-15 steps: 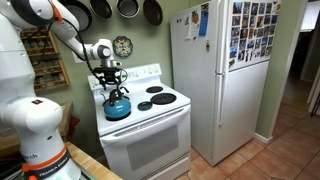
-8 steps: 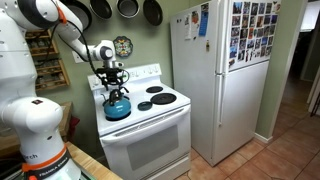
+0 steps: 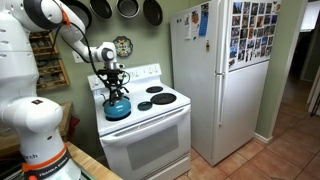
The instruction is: Move the blue kettle to the back right side of the stove
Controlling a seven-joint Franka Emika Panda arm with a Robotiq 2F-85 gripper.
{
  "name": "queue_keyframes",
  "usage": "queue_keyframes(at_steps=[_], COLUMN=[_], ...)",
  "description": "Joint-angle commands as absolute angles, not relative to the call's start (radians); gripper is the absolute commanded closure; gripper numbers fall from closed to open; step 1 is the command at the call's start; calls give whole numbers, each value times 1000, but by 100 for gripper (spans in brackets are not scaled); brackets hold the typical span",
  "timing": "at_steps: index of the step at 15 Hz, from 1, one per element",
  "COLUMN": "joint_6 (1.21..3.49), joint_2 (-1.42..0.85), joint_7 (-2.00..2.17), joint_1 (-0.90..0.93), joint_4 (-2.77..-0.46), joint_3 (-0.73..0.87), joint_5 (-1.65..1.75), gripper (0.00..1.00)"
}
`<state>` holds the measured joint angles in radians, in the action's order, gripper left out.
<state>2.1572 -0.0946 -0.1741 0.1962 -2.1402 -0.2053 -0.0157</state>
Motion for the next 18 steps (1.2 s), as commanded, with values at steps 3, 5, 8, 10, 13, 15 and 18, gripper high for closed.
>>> queue_keyframes(at_steps=[3,5,8,10,13,15,18], joint_6=[2129,2114,2095,2080,2049,2023,2001], joint_2=[-107,-102,-94,-89,-94,-105,-126], joint_7=[-132,-123,-113,-98,-71,-48,15], joint_1=[199,202,205,207,209,208,208], joint_4=[-2112,-2099,-2077,-2063,-2015,-1969,-1889], joint_3=[-204,-206,-209,-209,-206,-204,-200], joint_5=[-5,-3,-5,0,13,21,25], gripper=[92,87,88,88,88,88,88])
